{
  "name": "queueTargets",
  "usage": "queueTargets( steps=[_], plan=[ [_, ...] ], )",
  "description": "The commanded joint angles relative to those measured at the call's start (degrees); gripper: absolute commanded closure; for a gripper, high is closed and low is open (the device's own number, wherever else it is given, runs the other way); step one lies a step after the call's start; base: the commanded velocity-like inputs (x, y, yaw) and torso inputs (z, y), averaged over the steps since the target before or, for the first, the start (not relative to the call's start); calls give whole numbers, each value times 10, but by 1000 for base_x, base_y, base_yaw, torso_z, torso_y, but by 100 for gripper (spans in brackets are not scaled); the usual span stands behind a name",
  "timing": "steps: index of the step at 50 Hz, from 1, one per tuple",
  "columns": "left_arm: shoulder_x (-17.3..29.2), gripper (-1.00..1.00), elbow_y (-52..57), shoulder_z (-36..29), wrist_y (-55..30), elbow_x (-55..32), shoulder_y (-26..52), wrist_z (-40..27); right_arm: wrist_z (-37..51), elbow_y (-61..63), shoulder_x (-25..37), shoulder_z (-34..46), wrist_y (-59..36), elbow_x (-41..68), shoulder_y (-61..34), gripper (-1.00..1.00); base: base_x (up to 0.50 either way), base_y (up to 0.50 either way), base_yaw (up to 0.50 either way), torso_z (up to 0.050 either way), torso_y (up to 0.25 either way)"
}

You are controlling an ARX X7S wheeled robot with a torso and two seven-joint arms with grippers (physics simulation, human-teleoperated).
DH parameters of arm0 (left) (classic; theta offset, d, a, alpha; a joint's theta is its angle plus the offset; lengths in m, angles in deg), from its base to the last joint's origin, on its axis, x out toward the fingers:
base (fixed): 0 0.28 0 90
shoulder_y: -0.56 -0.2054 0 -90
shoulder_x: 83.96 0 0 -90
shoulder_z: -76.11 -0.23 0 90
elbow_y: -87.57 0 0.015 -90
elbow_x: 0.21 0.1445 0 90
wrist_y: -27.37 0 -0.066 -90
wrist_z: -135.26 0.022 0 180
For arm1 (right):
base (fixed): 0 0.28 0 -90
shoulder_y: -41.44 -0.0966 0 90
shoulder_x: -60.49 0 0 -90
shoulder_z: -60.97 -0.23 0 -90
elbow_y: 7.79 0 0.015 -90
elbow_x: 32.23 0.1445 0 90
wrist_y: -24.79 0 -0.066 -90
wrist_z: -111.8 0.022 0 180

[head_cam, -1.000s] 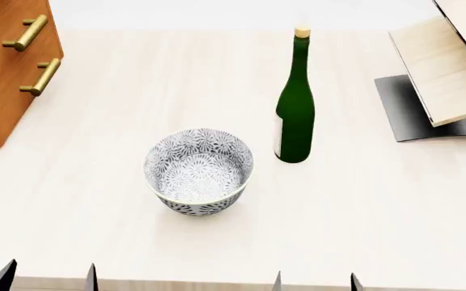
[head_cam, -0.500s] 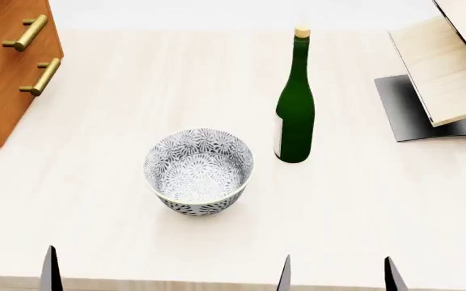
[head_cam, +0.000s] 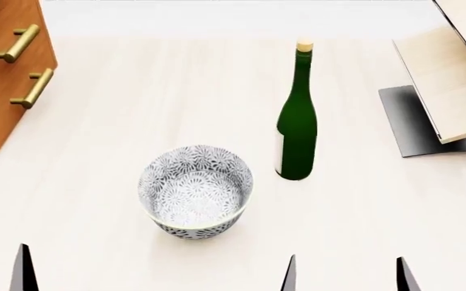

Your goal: Put the wine bottle on the wine rack.

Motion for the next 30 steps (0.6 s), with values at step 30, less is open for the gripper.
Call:
queueTargets(
  steps=[30],
  plan=[
    [19, -100, -7, -15, 11, 0, 1, -22, 20, -4, 20, 22, -2, 1, 1, -100, 302, 0, 0, 0, 0]
  ],
)
